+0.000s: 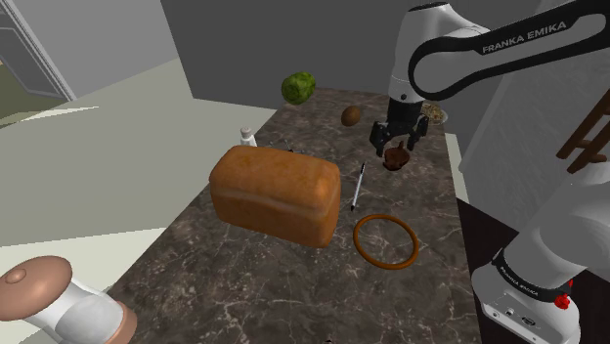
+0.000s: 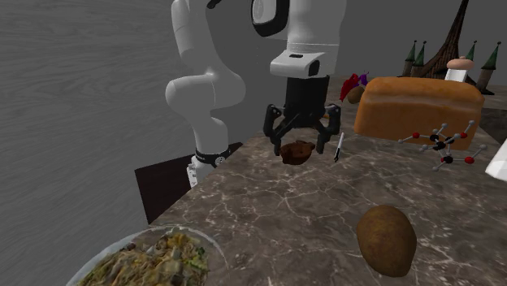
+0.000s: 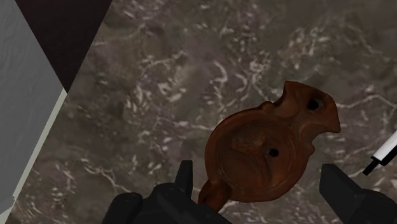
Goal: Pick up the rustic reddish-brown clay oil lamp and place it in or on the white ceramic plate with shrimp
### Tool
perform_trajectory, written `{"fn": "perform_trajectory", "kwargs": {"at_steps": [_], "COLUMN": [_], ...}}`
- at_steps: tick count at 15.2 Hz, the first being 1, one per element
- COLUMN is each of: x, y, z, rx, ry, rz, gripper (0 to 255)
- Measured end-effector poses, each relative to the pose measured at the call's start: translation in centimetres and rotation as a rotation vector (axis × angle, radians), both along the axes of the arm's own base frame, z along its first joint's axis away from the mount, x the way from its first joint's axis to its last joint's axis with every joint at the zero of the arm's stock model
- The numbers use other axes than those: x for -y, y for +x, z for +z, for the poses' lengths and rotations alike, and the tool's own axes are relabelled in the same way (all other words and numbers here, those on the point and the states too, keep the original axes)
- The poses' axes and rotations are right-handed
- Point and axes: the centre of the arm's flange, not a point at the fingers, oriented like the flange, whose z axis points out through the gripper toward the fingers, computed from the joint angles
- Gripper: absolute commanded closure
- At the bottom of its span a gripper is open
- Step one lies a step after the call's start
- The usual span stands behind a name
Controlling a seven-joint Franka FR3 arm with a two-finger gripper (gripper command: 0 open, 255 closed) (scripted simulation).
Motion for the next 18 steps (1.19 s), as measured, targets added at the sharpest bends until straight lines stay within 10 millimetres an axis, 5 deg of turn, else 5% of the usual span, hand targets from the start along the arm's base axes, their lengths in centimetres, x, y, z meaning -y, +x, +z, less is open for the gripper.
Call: {"fn": "perform_trajectory", "kwargs": {"at_steps": [3,4,14,18], "x": [0.0,0.0,0.0,0.0], "y": [0.0,0.0,0.0,0.0], "z": [0.0,0.0,0.0,1.5], "rx": [0.0,0.0,0.0,0.0], "ry": [0.0,0.0,0.0,0.0], "rz": [0.0,0.0,0.0,0.0], "gripper": [0,255,255,255]}}
